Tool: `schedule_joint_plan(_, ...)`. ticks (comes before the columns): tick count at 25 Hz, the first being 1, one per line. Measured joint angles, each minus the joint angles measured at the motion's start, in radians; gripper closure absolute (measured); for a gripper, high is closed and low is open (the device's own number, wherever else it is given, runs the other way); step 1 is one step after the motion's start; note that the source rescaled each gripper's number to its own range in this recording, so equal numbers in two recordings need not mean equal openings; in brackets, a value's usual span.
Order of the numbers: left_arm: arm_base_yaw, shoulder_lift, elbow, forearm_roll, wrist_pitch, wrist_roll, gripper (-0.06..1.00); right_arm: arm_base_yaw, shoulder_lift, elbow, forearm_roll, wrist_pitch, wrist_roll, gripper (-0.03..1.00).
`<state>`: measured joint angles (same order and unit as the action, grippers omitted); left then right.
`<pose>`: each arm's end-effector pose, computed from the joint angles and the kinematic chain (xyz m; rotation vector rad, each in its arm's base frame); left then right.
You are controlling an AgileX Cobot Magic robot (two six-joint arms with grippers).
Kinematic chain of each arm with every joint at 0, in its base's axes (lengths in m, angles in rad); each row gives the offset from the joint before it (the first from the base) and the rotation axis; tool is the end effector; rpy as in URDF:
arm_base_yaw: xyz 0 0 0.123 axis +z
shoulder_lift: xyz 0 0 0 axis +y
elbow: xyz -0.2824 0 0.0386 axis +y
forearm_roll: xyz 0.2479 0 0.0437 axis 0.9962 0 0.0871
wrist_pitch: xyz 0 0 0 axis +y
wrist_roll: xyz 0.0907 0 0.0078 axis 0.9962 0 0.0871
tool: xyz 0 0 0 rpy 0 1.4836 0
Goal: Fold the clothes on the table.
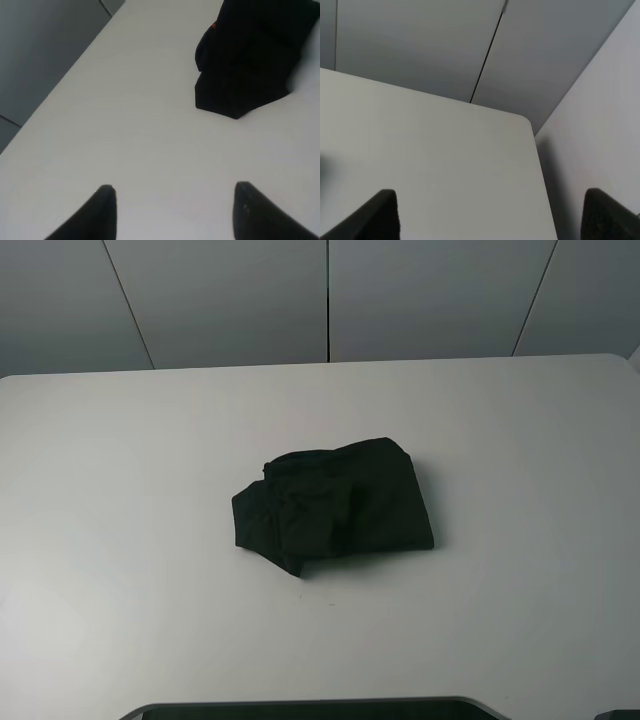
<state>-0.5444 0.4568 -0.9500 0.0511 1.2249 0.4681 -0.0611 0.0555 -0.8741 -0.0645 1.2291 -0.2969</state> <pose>0.0313 -0.0138 0.3834 1.0671 1.9400 0.0206 -0.0565 -0.0021 0.3591 -0.2032 1.8943 -0.3156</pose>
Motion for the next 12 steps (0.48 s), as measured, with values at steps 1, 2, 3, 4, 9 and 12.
schedule_joint_plan(1, 0.000, 0.000, 0.000, 0.046, 0.000, 0.010, 0.11, 0.000, 0.000, 0.000, 0.000, 0.000, 0.000, 0.11)
schedule_joint_plan(2, 0.000, 0.000, 0.000, 0.095, 0.000, 0.023, 0.03, 0.000, 0.000, 0.000, 0.000, 0.000, 0.000, 0.11)
schedule_joint_plan(3, 0.000, 0.000, 0.000, 0.130, 0.000, 0.035, -0.02, 0.000, 0.000, 0.000, 0.000, 0.000, 0.000, 0.11)
schedule_joint_plan(4, 0.000, 0.000, 0.000, 0.161, 0.000, 0.046, -0.04, 0.000, 0.000, 0.000, 0.000, 0.000, 0.000, 0.12)
schedule_joint_plan(9, 0.000, 0.000, 0.000, 0.129, 0.000, 0.074, -0.01, 0.000, 0.000, 0.000, 0.004, 0.000, 0.000, 0.12)
schedule_joint_plan(12, 0.000, 0.000, 0.000, 0.118, 0.000, 0.083, 0.12, 0.000, 0.000, 0.000, 0.004, 0.000, 0.000, 0.12)
